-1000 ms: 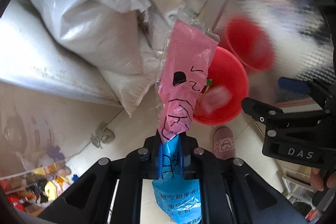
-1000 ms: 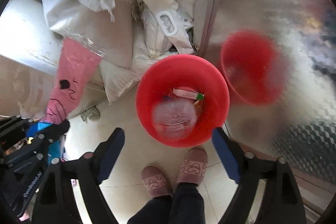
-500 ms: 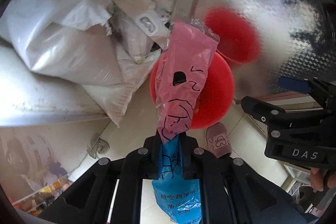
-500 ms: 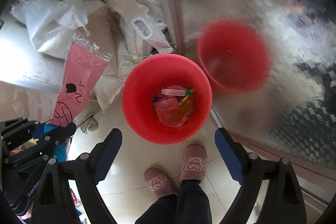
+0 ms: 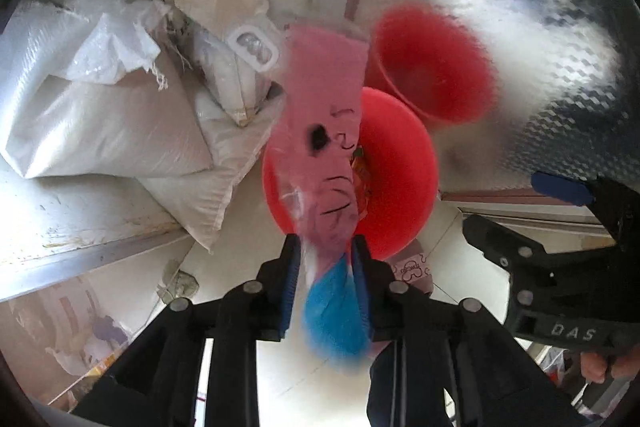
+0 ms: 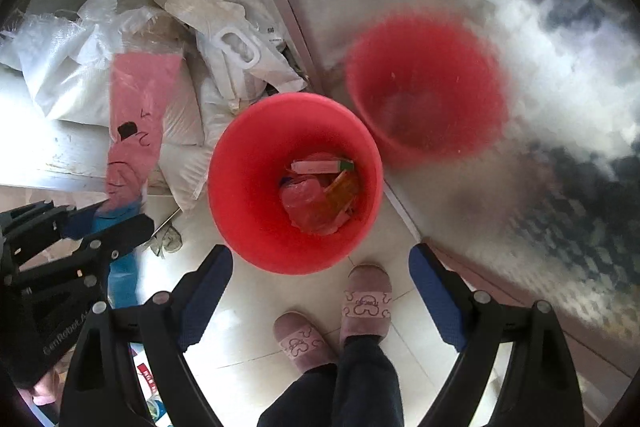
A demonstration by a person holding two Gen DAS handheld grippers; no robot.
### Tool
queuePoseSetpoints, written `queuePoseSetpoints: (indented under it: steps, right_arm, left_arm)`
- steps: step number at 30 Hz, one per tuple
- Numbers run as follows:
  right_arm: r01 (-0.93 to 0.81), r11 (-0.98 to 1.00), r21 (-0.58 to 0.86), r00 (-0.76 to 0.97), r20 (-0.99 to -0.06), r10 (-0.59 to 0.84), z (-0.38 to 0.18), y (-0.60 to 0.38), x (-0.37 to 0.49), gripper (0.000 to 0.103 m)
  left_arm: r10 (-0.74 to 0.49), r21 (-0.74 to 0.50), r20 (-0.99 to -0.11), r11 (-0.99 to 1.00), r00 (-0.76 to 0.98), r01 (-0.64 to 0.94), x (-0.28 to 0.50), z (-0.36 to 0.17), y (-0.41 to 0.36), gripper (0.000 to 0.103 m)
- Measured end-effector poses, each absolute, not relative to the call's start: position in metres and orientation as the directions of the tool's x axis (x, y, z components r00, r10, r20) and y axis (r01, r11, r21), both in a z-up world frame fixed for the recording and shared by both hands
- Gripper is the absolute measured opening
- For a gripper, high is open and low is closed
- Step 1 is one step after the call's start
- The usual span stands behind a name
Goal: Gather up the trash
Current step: 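Open the left tool to drop the pink-and-blue bag into the red bin, then raise both tools back up to the counter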
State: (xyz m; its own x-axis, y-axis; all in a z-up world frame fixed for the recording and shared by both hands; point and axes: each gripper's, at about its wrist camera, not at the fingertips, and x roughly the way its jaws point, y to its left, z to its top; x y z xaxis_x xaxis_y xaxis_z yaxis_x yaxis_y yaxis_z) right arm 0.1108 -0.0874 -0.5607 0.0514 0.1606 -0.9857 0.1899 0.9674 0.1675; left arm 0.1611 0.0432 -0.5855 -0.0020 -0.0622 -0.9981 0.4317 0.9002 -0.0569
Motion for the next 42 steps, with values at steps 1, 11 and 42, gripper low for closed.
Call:
queuePoseSetpoints:
  steps: [1,11,42]
  right_arm:
    - [0.192,0.967,0.169,0.049,-0.985,0.162,-0.561,-0.087,0.111,0.089]
    - [0.179,0.969,0.173,0.036,-0.985,0.169,-0.558,-0.084,0.118,0.089]
    - [-0.081,0.994,0.07,0.187,-0.979,0.084,-0.296,-0.002,0.092,0.091]
  left_arm:
    - [-0.059,-0.057,-0.998,0.901,-0.009,0.429,0.163,-0.589,0.043,0.024]
    - [-0.048,-0.052,-0.999,0.901,-0.02,0.43,0.158,-0.588,0.047,0.024]
    - [-0.031,0.002,-0.981,0.985,0.19,0.171,0.078,-0.32,0.139,0.078]
